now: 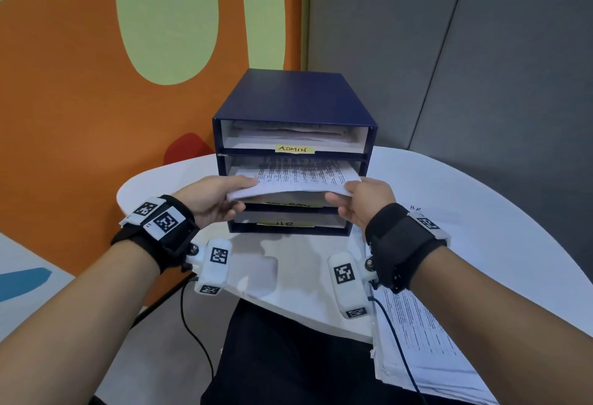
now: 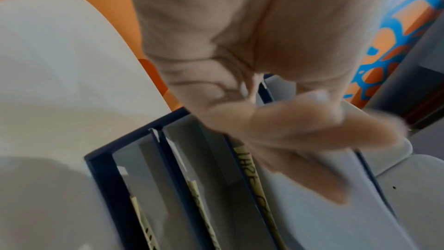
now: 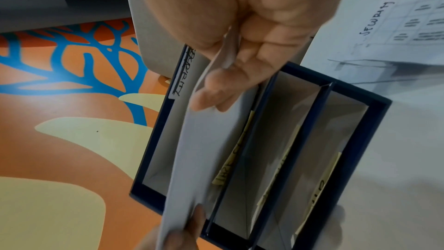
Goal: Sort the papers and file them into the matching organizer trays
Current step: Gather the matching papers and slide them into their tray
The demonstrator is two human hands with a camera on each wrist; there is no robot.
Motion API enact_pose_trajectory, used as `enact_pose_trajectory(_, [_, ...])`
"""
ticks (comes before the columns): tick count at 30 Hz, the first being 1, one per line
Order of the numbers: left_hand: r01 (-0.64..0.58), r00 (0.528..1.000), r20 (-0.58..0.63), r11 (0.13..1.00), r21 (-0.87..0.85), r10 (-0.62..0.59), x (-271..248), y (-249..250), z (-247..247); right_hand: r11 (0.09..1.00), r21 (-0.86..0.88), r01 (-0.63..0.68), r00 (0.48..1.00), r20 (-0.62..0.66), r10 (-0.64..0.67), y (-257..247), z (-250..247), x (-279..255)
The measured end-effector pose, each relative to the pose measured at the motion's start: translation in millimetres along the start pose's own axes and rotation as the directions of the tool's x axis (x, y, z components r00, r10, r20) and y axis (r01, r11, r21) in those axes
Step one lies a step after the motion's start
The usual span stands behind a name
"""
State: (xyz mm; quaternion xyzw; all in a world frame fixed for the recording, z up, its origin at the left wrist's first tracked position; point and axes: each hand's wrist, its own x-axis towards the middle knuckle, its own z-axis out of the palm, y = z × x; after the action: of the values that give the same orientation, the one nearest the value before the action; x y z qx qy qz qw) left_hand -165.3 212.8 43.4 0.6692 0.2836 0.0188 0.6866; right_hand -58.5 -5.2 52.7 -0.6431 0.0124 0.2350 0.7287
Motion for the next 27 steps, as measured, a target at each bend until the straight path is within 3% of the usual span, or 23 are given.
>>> enact_pose_trajectory(5, [0.079, 0.993, 0.095, 0.996, -0.045, -0.075, -5.5, 0.1, -11.0, 0.998, 0.025, -0.065, 0.997, -0.03, 0.065, 2.1, 2.5, -0.6])
enact_pose_trajectory(10, [-0.007, 0.983, 0.182, 0.998, -0.066, 0.019, -11.1, 2.4, -15.6, 0.995, 0.068, -0.067, 0.998, -0.017, 0.068, 0.9, -3.0, -1.6])
enact_pose_trajectory(17, [0.03, 0.996, 0.086, 0.998, -0.055, -0.025, -5.1, -2.5, -11.0, 0.988, 0.115, -0.106, 0.994, -0.008, 0.107, -2.1, 13.0, 3.9])
enact_pose_trajectory(27, [-0.1, 0.993, -0.084, 0.977, -0.188, 0.086, 5.5, -8.2, -3.5, 0.987, 0.16, -0.033, 0.998, 0.06, 0.024, 13.9, 16.9, 13.7])
